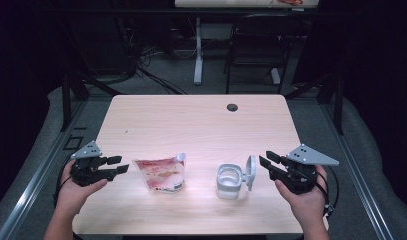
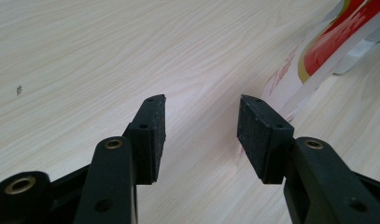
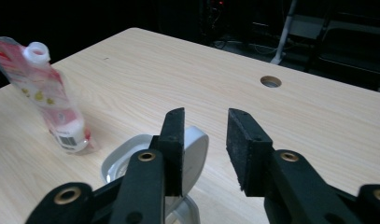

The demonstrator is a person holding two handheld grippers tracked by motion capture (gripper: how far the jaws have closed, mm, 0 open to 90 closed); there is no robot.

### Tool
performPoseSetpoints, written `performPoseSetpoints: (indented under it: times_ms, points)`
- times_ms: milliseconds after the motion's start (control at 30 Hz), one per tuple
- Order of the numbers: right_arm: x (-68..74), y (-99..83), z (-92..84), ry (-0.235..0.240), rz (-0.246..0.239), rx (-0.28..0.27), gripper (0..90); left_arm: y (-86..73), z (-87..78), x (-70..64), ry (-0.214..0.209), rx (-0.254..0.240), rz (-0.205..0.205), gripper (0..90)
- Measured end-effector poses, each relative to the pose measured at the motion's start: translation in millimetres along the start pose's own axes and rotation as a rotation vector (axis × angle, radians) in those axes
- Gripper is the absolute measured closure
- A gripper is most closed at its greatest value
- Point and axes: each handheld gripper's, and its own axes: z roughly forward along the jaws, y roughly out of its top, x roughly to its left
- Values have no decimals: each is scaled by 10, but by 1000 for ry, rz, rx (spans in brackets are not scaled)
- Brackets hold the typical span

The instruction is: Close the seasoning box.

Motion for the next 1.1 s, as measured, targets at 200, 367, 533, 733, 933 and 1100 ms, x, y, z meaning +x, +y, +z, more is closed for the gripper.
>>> performPoseSetpoints:
  times_ms: [200, 367, 533, 733, 933, 1100]
  points:
    - [-71, -63, 3, -20, 29, 9, 739, -5, 9, 4, 1, -3, -3, 521]
    - [-102, -108, 14, -33, 32, 26, 820, -14, 16, 14, 2, 2, -4, 521]
    - [-124, -157, 40, -30, 31, 52, 857, -14, 15, 16, 0, -1, -5, 521]
    - [-129, -206, 105, -26, 28, 88, 900, -17, 22, 20, 2, 4, -4, 521]
    - [-118, -243, 170, -25, 17, 123, 900, -20, 34, 17, 2, 11, -3, 520]
    - [-110, -274, 221, -14, 22, 137, 900, -15, 44, 6, 3, 18, 1, 517]
